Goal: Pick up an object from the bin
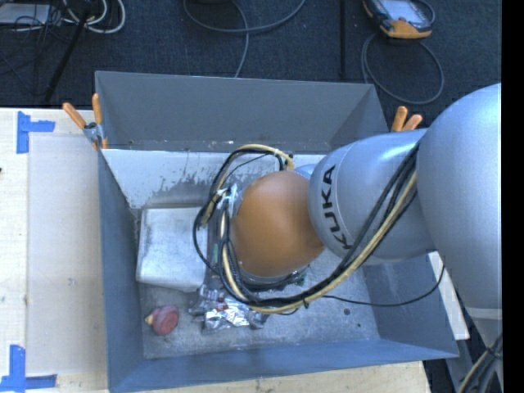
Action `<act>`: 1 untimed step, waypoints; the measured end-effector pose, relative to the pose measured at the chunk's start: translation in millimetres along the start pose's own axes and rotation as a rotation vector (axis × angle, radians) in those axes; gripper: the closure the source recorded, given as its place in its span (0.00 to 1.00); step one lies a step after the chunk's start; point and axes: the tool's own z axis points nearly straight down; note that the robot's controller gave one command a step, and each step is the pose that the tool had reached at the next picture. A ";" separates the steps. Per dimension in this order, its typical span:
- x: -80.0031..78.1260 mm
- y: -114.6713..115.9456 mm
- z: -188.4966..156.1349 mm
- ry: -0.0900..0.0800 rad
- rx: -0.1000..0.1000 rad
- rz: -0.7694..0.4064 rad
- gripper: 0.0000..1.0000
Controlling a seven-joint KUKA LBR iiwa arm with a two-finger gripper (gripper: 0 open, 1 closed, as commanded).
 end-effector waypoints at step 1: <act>-0.3 -2.2 -4.5 -0.006 0.005 0.003 1.00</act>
Offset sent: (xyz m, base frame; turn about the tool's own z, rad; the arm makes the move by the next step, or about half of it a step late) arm 0.0000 0.0000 0.0000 0.0000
